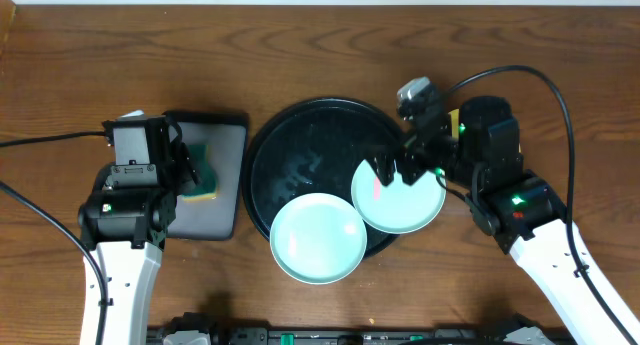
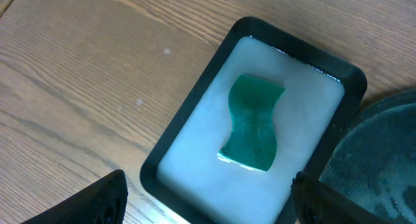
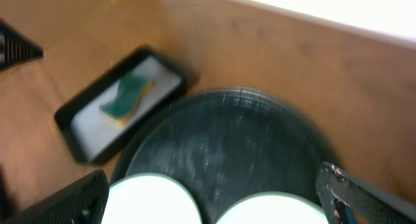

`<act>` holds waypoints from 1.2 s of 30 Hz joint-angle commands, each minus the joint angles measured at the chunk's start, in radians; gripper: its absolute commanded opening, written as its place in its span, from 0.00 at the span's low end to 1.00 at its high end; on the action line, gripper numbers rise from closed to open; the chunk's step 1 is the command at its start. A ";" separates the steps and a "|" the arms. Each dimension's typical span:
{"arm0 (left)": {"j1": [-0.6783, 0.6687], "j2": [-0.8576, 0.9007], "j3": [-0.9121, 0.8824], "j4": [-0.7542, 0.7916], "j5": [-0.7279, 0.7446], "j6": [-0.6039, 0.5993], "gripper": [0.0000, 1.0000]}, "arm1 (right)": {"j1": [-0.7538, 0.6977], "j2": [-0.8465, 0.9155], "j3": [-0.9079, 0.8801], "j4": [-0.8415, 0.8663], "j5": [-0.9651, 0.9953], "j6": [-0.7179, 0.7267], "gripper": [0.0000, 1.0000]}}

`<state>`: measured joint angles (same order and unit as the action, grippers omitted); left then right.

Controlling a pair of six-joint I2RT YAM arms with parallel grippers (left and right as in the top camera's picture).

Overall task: Clean dirty plates on tray and stack at the side
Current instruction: 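Grasp the upper blue plate's rim and drag it up-left on the tray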

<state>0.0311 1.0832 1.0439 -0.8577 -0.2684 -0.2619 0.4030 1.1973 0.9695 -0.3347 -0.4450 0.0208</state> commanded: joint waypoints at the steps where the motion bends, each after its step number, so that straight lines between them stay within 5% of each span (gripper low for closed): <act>1: 0.003 0.001 0.021 -0.002 -0.013 -0.001 0.81 | 0.005 -0.004 0.014 -0.071 -0.026 0.006 0.99; 2: 0.003 0.001 0.021 -0.002 -0.013 -0.001 0.81 | 0.003 -0.004 0.014 -0.090 -0.013 0.006 0.95; 5: 0.003 0.002 0.021 -0.002 -0.013 -0.001 0.81 | -0.003 -0.004 0.014 -0.144 0.093 0.009 0.47; 8: 0.003 0.002 0.021 -0.002 -0.013 -0.001 0.81 | -0.016 -0.003 0.014 -0.185 0.267 0.093 0.24; 10: 0.003 0.002 0.021 -0.002 -0.013 -0.001 0.81 | -0.025 -0.002 0.014 -0.233 0.385 0.209 0.26; 13: 0.003 0.002 0.021 -0.002 -0.013 -0.001 0.81 | -0.029 0.003 0.014 -0.359 0.484 0.280 0.47; 16: 0.003 0.002 0.021 -0.002 -0.013 -0.001 0.81 | -0.037 0.017 0.014 -0.485 0.554 0.309 0.51; 30: 0.003 0.002 0.020 -0.002 -0.013 -0.001 0.81 | -0.076 0.134 -0.018 -0.522 0.624 0.369 0.48; 36: 0.003 0.002 0.021 -0.002 -0.013 -0.001 0.81 | -0.076 0.239 -0.018 -0.514 0.624 0.369 0.36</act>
<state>0.0311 1.0832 1.0439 -0.8570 -0.2684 -0.2619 0.3424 1.3926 0.9646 -0.8490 0.1577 0.3771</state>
